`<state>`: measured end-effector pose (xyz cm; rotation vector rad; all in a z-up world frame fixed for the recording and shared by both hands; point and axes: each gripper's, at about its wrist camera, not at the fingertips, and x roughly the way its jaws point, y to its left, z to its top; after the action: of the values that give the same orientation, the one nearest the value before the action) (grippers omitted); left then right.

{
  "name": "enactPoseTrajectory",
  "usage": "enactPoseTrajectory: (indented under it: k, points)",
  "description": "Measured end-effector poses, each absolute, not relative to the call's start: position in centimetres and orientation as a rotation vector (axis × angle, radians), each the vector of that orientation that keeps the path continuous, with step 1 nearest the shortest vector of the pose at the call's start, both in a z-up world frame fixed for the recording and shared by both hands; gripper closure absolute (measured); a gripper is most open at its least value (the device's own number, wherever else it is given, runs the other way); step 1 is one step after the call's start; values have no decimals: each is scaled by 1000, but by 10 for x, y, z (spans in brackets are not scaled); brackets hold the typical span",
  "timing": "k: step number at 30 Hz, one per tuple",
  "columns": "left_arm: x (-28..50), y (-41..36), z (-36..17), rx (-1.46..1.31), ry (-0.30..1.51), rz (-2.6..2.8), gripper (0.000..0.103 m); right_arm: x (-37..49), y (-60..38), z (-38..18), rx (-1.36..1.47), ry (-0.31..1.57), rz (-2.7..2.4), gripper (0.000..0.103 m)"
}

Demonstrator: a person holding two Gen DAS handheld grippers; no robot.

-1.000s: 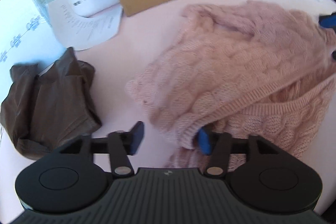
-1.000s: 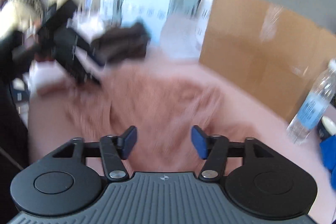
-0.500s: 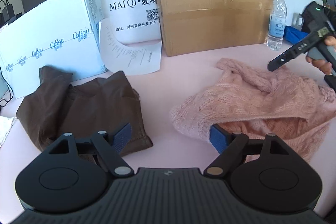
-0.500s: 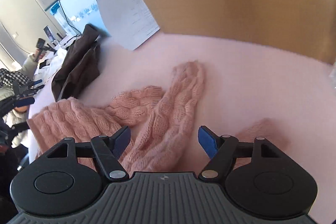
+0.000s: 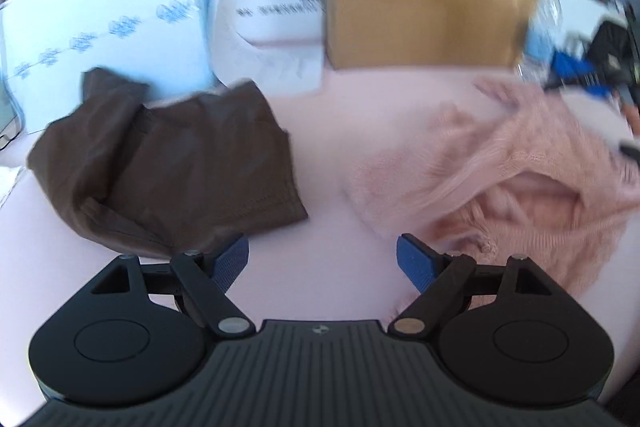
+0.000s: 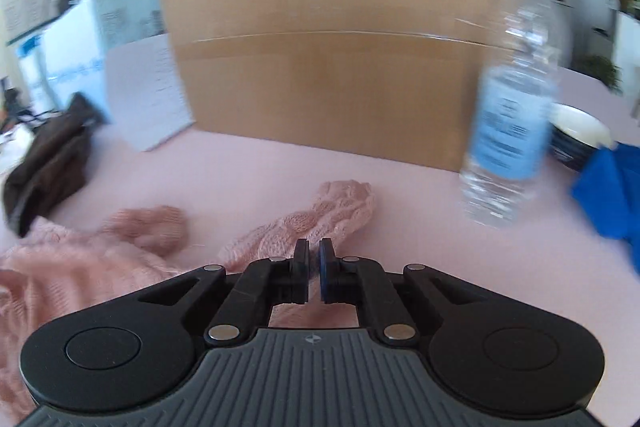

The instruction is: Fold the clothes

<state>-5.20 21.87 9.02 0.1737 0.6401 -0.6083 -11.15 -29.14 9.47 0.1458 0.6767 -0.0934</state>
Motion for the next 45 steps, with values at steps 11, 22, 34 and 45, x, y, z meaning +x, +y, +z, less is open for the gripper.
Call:
enactPoseTrajectory:
  k: [11,22,34,45]
  points:
    - [2,162,71,237,777,-541,20,-127,-179,129,-328,410,-174,32]
    - [-26,99,39,414,744,-644,39,-64,-77,97,-406,535,459,36]
    - [-33,141,63,355,663,-607,29,-105,-102,112,-317,455,558,99]
    - [7,83,92,369,653,-685,26,-227,-204,105,-104,454,318,99]
